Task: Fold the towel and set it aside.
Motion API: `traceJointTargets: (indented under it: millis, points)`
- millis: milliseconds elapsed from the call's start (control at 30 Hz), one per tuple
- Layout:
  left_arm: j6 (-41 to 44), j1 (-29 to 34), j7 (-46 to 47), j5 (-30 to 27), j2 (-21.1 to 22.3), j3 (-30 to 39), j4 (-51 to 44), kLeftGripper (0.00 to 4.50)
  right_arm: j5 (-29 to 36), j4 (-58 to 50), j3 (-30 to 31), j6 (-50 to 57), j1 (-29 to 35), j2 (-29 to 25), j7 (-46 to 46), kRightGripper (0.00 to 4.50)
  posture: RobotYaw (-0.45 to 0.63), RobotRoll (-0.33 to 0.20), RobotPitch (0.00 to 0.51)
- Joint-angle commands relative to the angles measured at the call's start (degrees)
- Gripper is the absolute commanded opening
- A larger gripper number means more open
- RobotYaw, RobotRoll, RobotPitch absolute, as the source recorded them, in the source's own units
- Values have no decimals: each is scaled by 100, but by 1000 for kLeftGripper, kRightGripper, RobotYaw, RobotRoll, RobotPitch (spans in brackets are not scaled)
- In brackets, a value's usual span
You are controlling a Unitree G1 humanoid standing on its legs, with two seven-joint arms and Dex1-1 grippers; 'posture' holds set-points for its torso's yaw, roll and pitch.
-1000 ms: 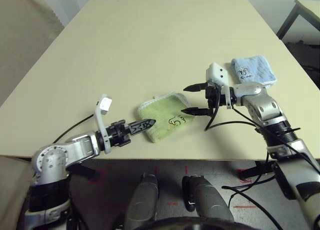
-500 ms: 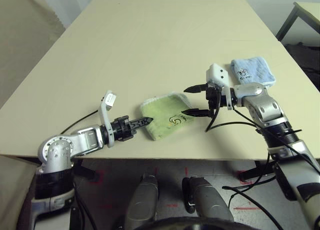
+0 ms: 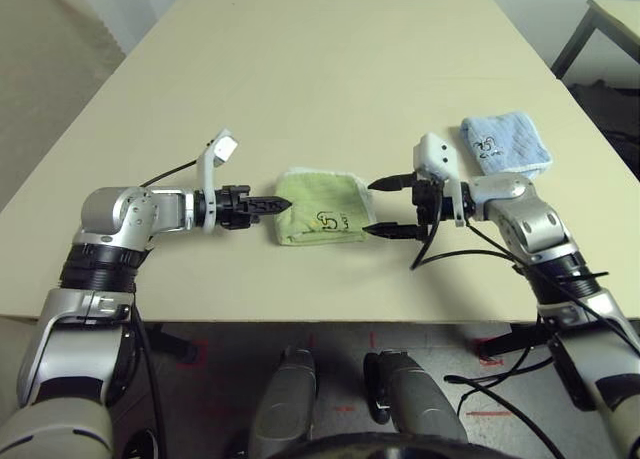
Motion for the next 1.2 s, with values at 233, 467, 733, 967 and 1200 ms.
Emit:
traceJointTargets:
  millis: [233,467,733,967,1200]
  points:
    - [-1313,357,-1104,919,930,0,-302,4348,247,-161,-180,216,-62,-7,-36,3294,15,0,149]
    - [-2392,648,-1287,662,507,857,-1165,2391,459,-307,-214,468,-248,319,-323,699,25,0,148]
    - [-4210,1542,-1676,1743,-355,-373,-2214,20,-60,19,383,100,-143,703,-529,0,31,0,153]
    - [-5264,1708,-1649,2556,-462,-648,-1356,20,-500,411,703,-103,70,663,-621,0,39,0,148]
    - [-4787,1635,-1316,2300,-414,-20,-1044,20,-542,549,384,-61,150,188,-643,0,40,0,145]
